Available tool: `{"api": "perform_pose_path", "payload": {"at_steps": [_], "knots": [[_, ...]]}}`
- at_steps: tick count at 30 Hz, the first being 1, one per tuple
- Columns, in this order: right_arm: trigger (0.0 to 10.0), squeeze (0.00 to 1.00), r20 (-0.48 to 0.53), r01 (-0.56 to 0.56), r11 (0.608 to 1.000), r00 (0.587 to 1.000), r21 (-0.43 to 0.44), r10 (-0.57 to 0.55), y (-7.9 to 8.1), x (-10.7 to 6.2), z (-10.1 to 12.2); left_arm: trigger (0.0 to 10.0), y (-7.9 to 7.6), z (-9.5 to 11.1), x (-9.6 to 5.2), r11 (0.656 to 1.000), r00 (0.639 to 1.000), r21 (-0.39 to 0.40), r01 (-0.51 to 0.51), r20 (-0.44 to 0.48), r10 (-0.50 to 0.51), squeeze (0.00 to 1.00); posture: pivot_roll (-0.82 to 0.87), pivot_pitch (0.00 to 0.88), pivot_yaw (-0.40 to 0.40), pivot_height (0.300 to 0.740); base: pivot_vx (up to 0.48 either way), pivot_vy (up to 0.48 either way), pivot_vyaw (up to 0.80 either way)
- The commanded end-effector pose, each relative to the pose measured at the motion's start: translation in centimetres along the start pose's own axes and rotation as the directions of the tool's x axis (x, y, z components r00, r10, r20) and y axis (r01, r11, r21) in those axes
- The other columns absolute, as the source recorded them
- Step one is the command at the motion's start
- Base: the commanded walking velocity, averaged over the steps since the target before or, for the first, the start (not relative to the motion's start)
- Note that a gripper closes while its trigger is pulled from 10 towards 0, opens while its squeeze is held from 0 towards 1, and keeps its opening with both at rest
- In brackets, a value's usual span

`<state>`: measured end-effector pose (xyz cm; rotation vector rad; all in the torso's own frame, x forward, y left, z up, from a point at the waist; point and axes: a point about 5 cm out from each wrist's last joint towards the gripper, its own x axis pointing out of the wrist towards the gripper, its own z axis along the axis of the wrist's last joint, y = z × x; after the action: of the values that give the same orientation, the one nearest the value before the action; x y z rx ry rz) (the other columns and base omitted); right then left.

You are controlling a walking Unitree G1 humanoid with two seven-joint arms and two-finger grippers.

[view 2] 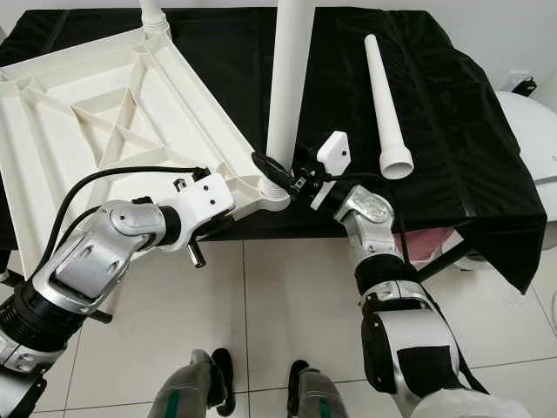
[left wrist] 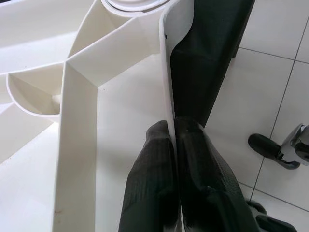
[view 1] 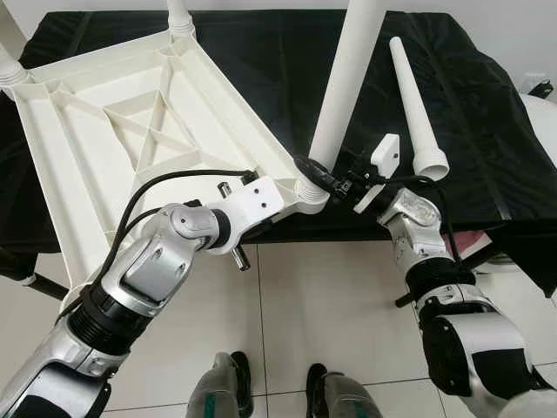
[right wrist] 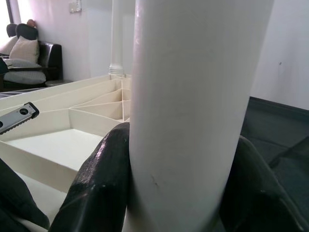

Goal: Building children table

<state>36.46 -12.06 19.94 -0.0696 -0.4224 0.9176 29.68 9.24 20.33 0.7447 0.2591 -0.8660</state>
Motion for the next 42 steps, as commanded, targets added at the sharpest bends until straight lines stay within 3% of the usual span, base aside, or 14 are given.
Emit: {"api": "perform_pose_path", "payload": {"at_steps": [1, 42], "knots": [[10.0, 0.00, -0.115, 0.057, 0.995, 0.992, 0.077, -0.048, 0.6, -1.8, -2.7, 10.0, 0.2, 2.0, -0.8, 0.996, 0.995, 0.073, -0.050, 0.086, 0.043, 0.00, -0.01, 0.180, -0.015, 0.740, 0.000, 0.000, 0.00], [10.0, 0.00, -0.079, 0.238, 0.971, 0.968, 0.000, -0.238, 0.7, -2.1, -1.6, 10.0, 0.4, 2.2, -0.8, 0.996, 0.995, 0.074, -0.053, 0.088, 0.046, 0.00, -0.02, 0.194, -0.012, 0.740, 0.000, 0.000, 0.00]]}}
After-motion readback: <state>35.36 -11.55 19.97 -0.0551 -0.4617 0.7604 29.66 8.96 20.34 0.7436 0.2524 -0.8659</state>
